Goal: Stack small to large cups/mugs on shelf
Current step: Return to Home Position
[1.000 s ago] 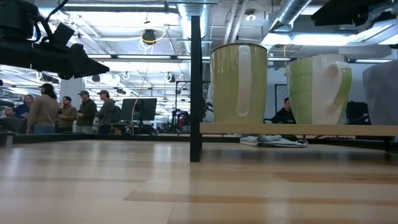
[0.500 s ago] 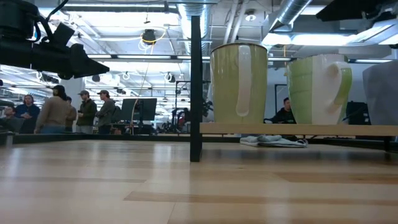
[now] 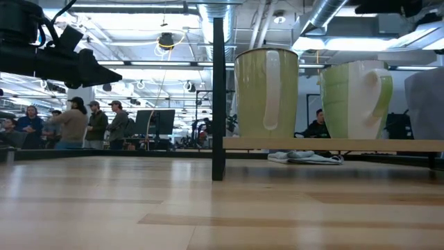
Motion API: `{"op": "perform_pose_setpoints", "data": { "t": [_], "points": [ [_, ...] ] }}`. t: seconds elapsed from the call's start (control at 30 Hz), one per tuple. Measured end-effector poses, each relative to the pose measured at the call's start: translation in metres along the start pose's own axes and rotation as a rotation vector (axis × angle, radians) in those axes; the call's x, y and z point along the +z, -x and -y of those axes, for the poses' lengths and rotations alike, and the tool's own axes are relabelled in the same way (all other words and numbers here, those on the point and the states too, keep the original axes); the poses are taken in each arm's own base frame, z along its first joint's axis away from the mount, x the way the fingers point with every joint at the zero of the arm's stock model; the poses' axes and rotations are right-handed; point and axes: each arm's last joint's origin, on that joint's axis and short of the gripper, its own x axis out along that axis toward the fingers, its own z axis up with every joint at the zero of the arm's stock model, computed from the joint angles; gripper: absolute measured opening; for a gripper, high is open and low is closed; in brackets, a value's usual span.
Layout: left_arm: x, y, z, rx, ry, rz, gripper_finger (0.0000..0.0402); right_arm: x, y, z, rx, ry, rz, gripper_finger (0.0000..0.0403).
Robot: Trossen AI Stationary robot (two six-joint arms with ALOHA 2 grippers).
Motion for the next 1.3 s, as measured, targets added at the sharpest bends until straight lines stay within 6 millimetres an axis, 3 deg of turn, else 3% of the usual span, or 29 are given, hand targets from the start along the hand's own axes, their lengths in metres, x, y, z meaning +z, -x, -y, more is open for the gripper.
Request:
{"op": "perform_pose_setpoints", "data": {
  "t": [0.3, 0.5, 0.7, 0.93, 1.3],
  "points": [
    [0.000, 0.000, 0.000, 0.000, 0.001, 0.000, 0.0119, -0.006, 0.010, -0.044, 0.028, -0.008, 0.054, 0.0256],
    [0.000, 0.000, 0.000, 0.000, 0.003, 0.000, 0.0119, 0.012, 0.024, -0.054, 0.053, 0.002, 0.093, 0.0256],
    [0.000, 0.000, 0.000, 0.000, 0.002, -0.001, 0.0119, 0.023, 0.024, -0.060, -0.002, 0.072, 0.111, 0.0256],
    [0.000, 0.000, 0.000, 0.000, -0.001, 0.000, 0.0119, 0.024, 0.011, -0.041, -0.084, 0.097, 0.093, 0.0256],
    [0.000, 0.000, 0.000, 0.000, 0.001, -0.001, 0.0119, 0.020, -0.018, 0.020, -0.341, 0.140, -0.023, 0.0256]
  ]
}}
